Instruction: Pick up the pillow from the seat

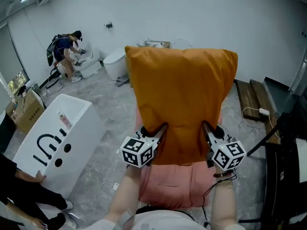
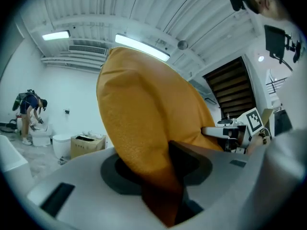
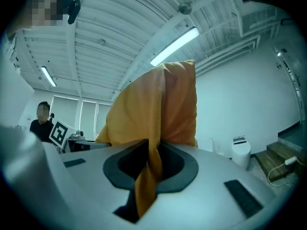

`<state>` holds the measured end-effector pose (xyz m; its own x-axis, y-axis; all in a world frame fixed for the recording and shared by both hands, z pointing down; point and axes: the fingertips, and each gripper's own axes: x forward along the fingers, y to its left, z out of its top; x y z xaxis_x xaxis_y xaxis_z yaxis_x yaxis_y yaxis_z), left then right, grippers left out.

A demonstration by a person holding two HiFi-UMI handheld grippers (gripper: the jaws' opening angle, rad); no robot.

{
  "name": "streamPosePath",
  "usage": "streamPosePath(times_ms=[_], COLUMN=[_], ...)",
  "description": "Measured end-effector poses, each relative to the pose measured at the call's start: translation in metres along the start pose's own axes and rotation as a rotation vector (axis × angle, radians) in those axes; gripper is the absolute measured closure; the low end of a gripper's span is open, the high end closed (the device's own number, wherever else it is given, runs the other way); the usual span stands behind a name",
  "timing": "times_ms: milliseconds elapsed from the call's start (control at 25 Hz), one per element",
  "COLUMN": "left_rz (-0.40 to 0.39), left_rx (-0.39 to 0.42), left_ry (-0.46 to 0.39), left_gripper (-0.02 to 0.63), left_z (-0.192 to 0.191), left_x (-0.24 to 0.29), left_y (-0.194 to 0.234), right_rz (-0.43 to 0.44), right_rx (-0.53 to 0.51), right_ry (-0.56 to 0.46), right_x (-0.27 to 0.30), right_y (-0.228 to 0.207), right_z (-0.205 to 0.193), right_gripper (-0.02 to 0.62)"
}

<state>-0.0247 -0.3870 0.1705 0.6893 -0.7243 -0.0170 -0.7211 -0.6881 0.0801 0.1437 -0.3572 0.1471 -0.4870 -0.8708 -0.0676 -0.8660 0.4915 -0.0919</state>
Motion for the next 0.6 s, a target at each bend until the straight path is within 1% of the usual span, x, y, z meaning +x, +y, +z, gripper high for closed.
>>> streamPosePath(times_ms=[200,360,600], left_rz=[-0.01,-0.035,-0.067], left_rx=[0.04,0.072,0.171], left_ry=[-0.081,-0.141,-0.218], left_gripper=[0.428,0.428,0.428], left_z=[0.05,0.085,0.141], left_x=[-0.003,-0.002,0.007], left_y=[0.002,0.003,-0.006], right_rz=[-0.001,-0.003,-0.021], right_rx=[-0.074,-0.116,-0.155], right_ry=[-0.059,-0.112,-0.199], right_x=[0.007,0.01,0.008], right_y=[0.012,0.018,0.018], right_z=[0.05,0.084,0.134], right_gripper=[0.534,0.532,0.529])
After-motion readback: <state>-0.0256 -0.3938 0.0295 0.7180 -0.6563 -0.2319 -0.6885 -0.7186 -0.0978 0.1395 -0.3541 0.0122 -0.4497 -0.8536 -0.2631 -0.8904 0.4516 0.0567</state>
